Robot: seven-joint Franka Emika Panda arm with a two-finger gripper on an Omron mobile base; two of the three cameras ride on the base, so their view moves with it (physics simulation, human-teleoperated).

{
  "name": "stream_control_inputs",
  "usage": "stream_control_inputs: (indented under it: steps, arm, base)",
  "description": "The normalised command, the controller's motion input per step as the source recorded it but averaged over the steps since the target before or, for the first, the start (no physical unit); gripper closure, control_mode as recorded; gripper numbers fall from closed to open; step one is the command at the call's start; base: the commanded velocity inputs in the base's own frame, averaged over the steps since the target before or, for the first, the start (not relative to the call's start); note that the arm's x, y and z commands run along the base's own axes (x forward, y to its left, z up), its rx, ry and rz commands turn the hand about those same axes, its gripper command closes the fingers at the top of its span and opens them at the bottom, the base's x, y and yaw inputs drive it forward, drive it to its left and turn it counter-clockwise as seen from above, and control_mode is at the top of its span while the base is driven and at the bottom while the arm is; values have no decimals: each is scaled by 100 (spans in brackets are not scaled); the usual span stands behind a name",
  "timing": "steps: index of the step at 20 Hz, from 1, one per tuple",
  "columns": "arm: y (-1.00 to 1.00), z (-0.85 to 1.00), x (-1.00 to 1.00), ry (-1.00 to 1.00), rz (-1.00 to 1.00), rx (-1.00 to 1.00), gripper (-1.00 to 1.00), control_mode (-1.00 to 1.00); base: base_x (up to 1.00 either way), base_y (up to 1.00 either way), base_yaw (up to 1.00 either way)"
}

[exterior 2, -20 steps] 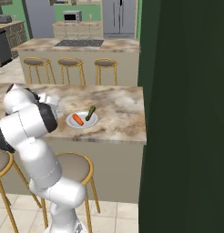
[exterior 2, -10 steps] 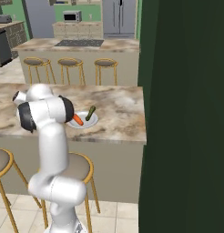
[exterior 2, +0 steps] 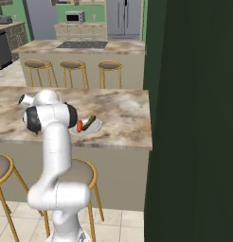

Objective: Retrieve the tupperware and aluminum foil from the cabinet and place them on the dining counter near the plate with carrot and squash to prepare for storing leftovers.

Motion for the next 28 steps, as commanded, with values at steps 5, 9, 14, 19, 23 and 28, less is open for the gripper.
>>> stream_control_inputs:
  steps: [5, 9, 14, 19, 23, 28]
  arm:
    - [0, 35, -15, -11, 0, 0, -100, -100]
    - [-17, 71, -93, -11, -2, -1, -100, -100]
    - [-51, 57, -100, -14, -7, 0, -100, -100]
    - [-100, 43, -86, -7, -22, 22, -100, -100]
    - [-100, 98, -42, 0, -16, 46, -100, -100]
    - [-85, 86, -64, 0, 6, 41, -100, -100]
  base:
    - [0, 0, 0]
    - [0, 0, 0]
    - [0, 0, 0]
    - [0, 0, 0]
    - [0, 0, 0]
    - [0, 0, 0]
